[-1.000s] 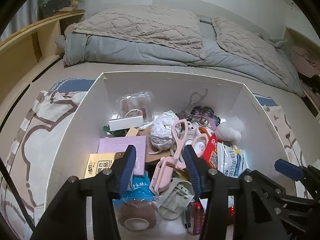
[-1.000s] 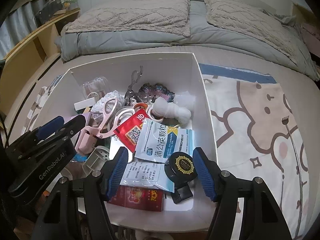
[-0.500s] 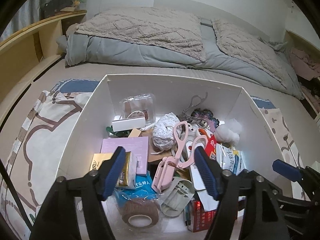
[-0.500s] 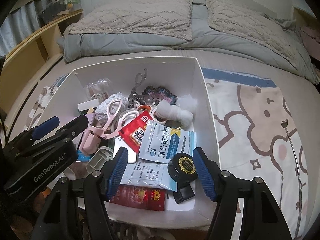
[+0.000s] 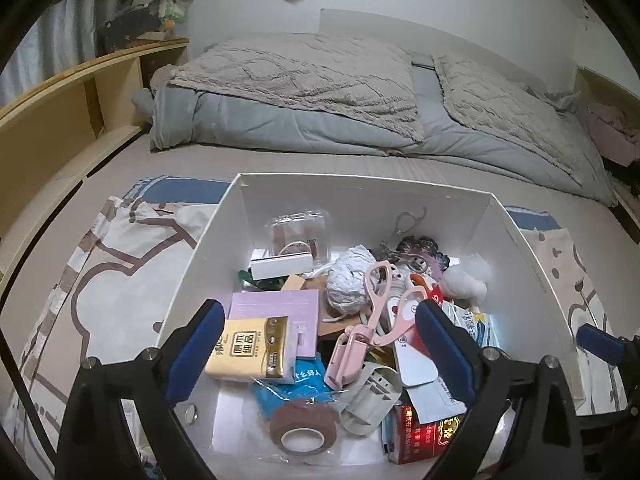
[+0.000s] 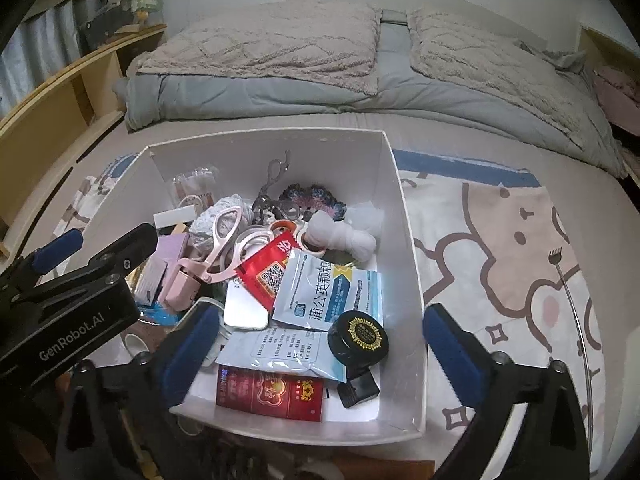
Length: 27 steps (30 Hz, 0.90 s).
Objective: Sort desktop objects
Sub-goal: 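Withdraw both open tools upward from the white box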
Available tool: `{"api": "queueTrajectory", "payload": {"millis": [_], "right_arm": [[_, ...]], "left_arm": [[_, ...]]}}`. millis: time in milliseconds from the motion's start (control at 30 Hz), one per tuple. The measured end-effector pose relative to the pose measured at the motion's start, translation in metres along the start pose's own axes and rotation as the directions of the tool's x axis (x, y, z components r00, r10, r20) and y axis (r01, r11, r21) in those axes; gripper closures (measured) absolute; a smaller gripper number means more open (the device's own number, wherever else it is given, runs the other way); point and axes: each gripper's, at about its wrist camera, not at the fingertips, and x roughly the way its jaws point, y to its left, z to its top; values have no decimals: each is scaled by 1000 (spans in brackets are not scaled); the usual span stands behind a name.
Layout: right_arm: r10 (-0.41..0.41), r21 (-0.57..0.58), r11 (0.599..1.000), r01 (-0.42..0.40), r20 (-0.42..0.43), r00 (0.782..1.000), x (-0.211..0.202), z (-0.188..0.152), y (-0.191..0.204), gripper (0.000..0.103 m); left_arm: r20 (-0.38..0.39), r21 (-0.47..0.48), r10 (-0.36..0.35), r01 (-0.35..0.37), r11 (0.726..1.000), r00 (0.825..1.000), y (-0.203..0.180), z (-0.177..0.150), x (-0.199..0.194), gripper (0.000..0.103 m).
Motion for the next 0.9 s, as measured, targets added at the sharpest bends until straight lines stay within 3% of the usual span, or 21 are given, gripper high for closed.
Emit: {"api": "queueTrajectory", "payload": {"millis": [233, 667, 900], "right_arm": [[-17, 25, 1000, 16, 39, 999, -10, 1, -4, 0], [-18, 68, 998, 13, 74, 997, -24, 2, -9, 0], [-59, 60, 997, 52, 128, 990, -35, 0, -14, 0]], "left_arm": [[2, -17, 0, 0, 1000, 1000, 6, 2, -6, 1], [-9, -27, 5, -5, 1000, 1000, 12, 3, -20, 0], [-3, -24, 8, -8, 1000, 1000, 14, 4, -31, 0]]}}
